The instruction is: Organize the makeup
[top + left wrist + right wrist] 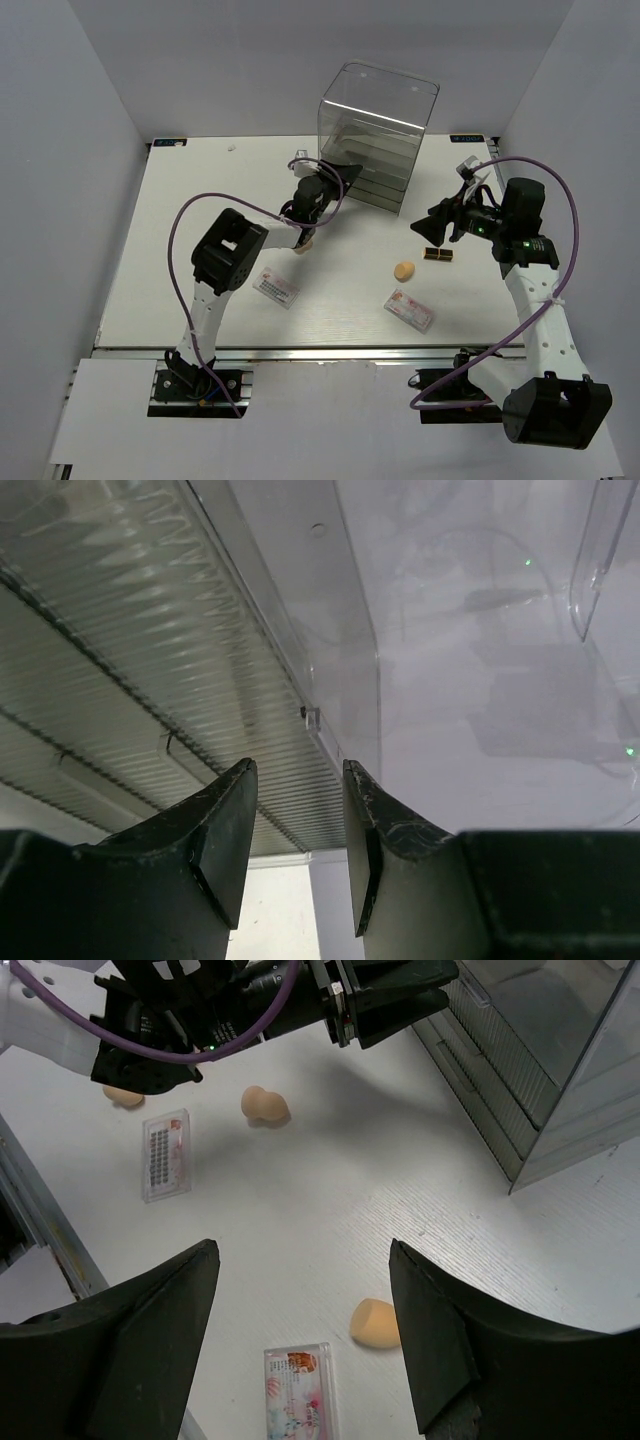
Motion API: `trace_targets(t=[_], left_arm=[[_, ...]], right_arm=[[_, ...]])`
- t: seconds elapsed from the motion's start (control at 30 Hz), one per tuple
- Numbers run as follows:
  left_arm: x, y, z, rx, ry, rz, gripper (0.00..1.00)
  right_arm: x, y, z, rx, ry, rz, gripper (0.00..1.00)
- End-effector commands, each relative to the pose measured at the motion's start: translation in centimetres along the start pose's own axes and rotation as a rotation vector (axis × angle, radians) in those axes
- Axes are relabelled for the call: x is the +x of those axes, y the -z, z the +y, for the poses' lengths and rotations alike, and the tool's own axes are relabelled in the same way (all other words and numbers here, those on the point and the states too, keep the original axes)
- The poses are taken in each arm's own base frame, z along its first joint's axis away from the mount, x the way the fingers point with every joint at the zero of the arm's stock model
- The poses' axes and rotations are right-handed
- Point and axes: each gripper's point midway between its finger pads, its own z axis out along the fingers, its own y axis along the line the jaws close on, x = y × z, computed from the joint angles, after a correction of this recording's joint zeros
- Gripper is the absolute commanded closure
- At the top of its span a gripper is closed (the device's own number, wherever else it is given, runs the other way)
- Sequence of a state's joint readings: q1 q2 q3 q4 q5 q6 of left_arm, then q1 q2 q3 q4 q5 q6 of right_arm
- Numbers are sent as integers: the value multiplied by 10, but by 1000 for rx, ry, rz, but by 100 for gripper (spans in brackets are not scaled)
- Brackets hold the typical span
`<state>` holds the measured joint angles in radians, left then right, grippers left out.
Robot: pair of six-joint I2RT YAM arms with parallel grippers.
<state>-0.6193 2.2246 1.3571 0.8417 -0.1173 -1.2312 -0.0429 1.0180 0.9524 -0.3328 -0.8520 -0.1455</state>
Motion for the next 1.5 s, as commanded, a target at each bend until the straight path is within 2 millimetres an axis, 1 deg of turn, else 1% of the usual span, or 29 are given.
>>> trace_targets(t=[0.0,0.07,0.17,0.27,0.33,0.43,0.47,0.5,0.57,0.6,0.7,0.73,0.77,0.83,0.9,0.93,0.97,1.0,1.07,1.17,1.2,1.23,1.33,1.37,1.43,1.47], left_arm=[[-14,-9,-31,73,48,-59,51],[-14,-12,-31,75,55,-64,51],[-17,-16,-36,90,63,-70,51],[-18,-17,-34,87,75,-75,51],[-18,-18,-29,78,90,-79,53],[-21,-16,-25,82,115,-87,63],[-22,-16,-27,95,122,-91,67],[-24,-15,-26,99,127,-95,75],[-25,-11,-27,105,130,-96,81],[-26,-9,-30,119,133,-102,85],[-30,-2,-37,144,137,-109,92],[-32,1,-44,162,141,-113,93],[-32,5,-44,170,148,-113,94],[-34,10,-50,190,151,-114,95],[-36,19,-61,217,152,-109,95],[-37,22,-63,224,152,-109,96],[-41,26,-74,250,156,-111,96],[-40,29,-74,250,155,-107,96],[-40,35,-83,273,157,-92,96],[-38,44,-99,306,163,-67,97],[-40,48,-108,321,162,-65,97],[-39,50,-108,319,159,-56,97],[-39,58,-117,335,159,-46,97],[-39,61,-119,340,158,-43,97],[-42,66,-127,357,160,-41,97],[-40,69,-130,364,159,-32,97]], right_arm=[[-11,3,0,-2,54,-36,26],[-10,2,1,-4,53,-35,26],[-8,2,-1,-2,59,-30,26],[-6,3,-1,1,60,-28,26],[-5,3,-1,1,57,-27,26],[-5,3,-1,1,57,-27,26],[-5,3,-1,1,57,-26,26],[-5,4,-1,2,61,-27,26],[-5,3,-1,2,63,-26,26],[-4,3,-1,2,65,-25,26],[-4,3,-1,-1,65,-26,26],[-4,3,-1,-1,61,-25,26],[-4,3,-1,-1,61,-27,26],[-6,2,-1,0,53,-30,26],[-9,1,-3,7,42,-41,25],[-10,1,-3,10,10,-47,25],[-11,0,-3,12,-6,-53,23],[-15,-1,-8,29,-17,-66,22],[-17,-3,-10,44,-79,-75,21],[-25,-5,-17,66,-113,-89,20],[-25,-7,-20,70,-123,-86,20],[-30,-7,-21,70,-118,-97,20],[-35,-12,-24,60,-159,-104,20],[-41,-13,-25,56,-155,-119,20],[-43,-18,-28,44,-206,-122,20],[-51,-19,-29,40,-202,-141,21]])
